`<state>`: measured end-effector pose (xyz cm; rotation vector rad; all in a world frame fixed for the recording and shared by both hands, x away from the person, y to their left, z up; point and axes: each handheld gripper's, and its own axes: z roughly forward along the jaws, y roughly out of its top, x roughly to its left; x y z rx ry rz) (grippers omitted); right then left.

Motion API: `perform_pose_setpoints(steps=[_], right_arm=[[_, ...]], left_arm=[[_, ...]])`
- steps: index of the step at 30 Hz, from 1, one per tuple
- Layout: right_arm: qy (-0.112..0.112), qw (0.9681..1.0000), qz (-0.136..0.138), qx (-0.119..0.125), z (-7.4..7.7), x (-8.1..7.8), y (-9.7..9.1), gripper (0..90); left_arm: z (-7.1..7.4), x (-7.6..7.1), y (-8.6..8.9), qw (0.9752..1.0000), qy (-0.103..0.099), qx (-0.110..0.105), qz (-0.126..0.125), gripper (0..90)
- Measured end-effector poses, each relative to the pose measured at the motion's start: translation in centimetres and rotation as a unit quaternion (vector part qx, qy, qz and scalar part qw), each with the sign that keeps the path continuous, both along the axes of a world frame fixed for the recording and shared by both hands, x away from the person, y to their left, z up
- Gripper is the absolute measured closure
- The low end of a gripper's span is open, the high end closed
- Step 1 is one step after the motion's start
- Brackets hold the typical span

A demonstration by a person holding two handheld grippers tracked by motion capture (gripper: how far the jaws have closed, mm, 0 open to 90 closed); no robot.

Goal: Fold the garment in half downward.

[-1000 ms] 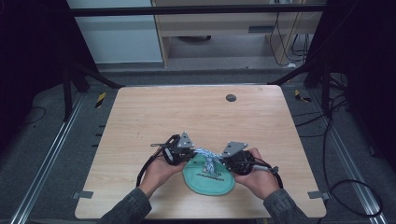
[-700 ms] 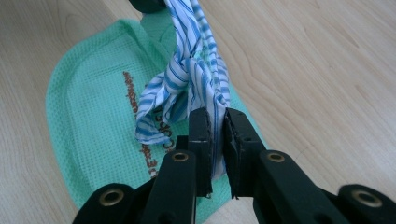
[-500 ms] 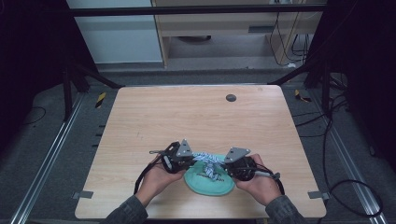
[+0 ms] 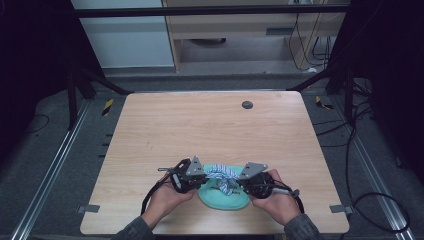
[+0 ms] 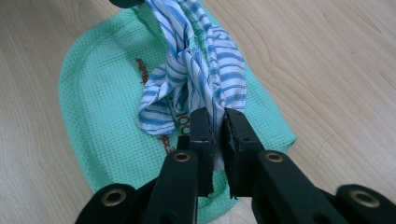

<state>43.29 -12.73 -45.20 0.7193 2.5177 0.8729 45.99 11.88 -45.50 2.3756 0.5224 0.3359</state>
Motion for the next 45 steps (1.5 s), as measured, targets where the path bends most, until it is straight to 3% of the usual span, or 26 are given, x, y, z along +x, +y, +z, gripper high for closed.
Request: perform_pose_setpoints(steps=[20,45], right_arm=[[0.02,0.9995,0.02,-0.014,-1.7,-1.5,0.5,86.6],[0.037,0.9986,0.029,-0.023,-2.6,-2.1,0.7,85.6]], left_arm=[[-2.1,-1.5,0.5,0.9998,0.013,0.012,-0.01,87.6],[-2.9,-2.4,1.0,0.9994,0.026,0.016,-0.015,87.9]])
